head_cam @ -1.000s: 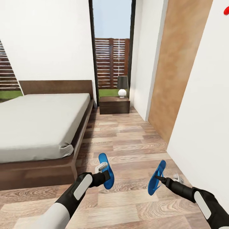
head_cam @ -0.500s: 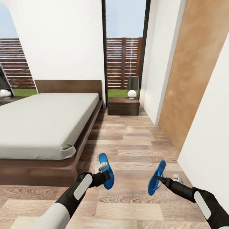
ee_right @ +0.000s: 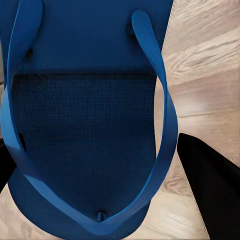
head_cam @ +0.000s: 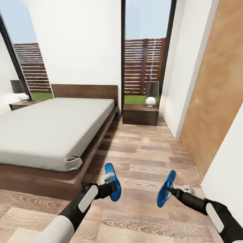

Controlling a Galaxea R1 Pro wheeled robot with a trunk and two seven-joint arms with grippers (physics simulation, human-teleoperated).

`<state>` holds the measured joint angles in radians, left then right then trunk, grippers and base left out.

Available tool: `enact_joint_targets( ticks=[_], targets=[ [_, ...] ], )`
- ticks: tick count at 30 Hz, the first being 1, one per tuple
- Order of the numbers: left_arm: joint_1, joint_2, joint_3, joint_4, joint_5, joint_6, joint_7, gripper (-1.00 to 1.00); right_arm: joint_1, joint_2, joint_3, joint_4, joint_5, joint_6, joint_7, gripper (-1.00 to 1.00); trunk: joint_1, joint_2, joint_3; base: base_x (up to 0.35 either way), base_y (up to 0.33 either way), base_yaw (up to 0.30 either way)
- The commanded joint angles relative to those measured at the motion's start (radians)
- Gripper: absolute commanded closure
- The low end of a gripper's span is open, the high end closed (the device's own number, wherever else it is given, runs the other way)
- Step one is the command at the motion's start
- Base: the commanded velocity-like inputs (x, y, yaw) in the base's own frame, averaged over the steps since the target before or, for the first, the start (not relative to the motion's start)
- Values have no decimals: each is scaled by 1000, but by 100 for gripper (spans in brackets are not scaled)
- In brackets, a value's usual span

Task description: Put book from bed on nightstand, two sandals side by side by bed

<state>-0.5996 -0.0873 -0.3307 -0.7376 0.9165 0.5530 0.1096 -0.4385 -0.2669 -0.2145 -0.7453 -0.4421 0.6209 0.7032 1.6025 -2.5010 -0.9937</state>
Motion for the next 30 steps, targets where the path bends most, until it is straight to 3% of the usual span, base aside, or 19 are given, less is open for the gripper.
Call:
enact_joint_targets(
  ticks=[1,7,17,30],
  targets=[
    [-1,0,-2,-1,10,2,12,100,0,0,-2,0,-8,8,1,100,0,0,-1,218,-228,235],
    [-1,0,-2,0,10,2,12,100,0,0,-3,0,-9,8,1,100,0,0,-1,218,-222,217],
    [-1,1,-2,0,10,2,12,100,0,0,-5,0,-10,8,2,100,0,0,-1,218,-170,28],
    [-1,1,-2,0,10,2,12,100,0,0,-9,0,-12,8,5,100,0,0,-1,236,-27,1]
  ],
)
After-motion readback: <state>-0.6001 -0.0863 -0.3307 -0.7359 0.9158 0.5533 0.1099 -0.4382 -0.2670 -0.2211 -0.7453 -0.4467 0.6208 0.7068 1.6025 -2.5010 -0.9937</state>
